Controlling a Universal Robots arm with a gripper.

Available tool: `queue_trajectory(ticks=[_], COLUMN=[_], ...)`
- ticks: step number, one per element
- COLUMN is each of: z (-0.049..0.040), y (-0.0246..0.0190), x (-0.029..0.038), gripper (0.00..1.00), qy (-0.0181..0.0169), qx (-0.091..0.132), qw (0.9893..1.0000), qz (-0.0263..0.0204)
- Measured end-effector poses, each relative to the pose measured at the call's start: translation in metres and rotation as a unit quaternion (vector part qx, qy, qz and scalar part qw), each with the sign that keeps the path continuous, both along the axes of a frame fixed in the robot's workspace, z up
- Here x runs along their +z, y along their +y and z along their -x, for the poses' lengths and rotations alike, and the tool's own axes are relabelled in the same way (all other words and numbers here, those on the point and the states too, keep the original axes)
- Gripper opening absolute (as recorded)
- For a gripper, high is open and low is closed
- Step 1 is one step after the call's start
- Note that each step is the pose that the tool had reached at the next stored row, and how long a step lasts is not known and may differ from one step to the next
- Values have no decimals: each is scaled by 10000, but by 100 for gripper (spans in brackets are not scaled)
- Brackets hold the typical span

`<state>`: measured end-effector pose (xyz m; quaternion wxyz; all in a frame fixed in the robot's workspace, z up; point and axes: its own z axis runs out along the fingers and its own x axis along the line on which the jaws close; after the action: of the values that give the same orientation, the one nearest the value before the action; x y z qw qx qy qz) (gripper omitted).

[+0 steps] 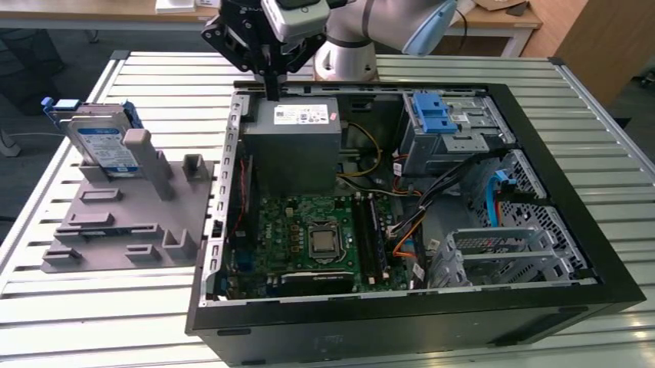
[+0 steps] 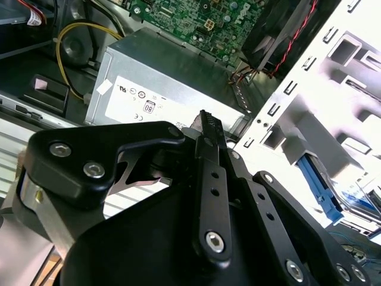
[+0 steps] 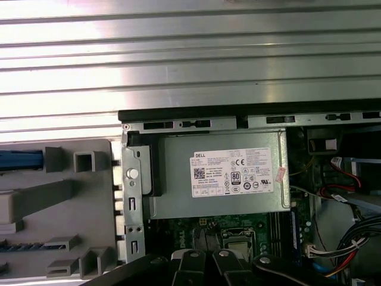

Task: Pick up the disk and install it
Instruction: 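Reach for the disk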

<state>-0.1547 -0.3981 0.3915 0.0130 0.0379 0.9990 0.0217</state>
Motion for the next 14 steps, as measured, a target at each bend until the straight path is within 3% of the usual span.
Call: queue_trajectory(ticks=[3,5,14], z=[10,66,80], y=[0,0,0], x=[0,-8,-13], gripper=[11,11,11], qy=[0,0,0], qx=[1,0,0], qw=[10000,10000,10000], qz=[0,1,0])
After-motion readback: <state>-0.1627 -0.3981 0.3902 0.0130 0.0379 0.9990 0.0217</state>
